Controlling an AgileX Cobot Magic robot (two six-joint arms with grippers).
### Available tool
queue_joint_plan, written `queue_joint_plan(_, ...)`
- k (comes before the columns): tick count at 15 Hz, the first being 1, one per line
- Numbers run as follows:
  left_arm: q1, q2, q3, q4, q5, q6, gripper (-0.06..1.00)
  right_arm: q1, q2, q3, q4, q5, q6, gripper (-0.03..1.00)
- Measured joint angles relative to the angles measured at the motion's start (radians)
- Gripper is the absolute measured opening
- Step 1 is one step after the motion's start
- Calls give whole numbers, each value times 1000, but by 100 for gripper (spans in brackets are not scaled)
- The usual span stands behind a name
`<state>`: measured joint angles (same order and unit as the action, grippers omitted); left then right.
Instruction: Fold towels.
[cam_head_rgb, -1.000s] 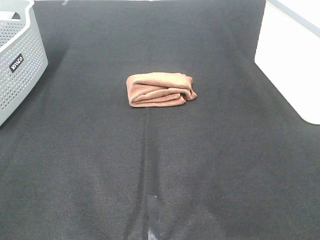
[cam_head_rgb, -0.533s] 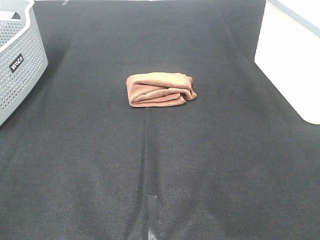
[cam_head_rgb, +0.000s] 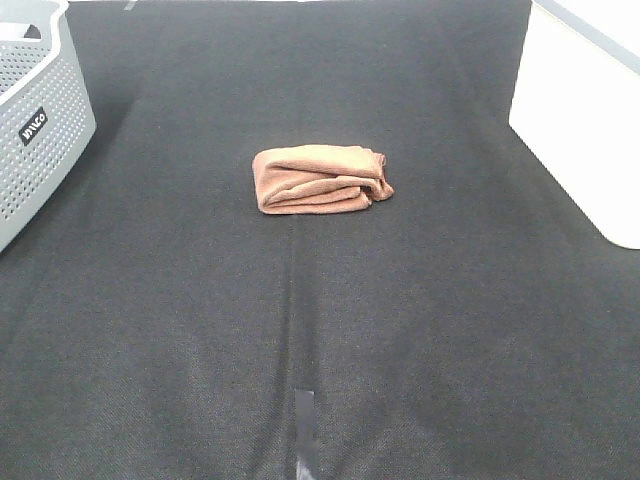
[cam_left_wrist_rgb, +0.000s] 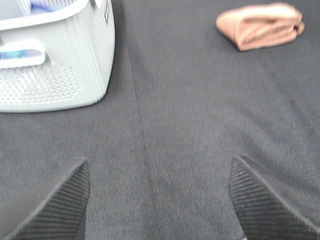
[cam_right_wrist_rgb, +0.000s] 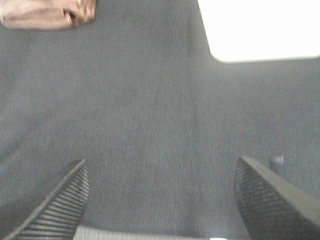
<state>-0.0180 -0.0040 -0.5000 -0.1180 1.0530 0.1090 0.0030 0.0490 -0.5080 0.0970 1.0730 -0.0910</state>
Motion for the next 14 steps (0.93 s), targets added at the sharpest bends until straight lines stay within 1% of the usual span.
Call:
queue_joint_plan(4, 0, -1, 0, 1, 0, 0, 74, 0, -53, 1, 0, 0, 0, 75)
queue_joint_plan(14, 0, -1, 0, 3, 0, 0, 74, 0, -55, 2, 1, 0, 1, 75)
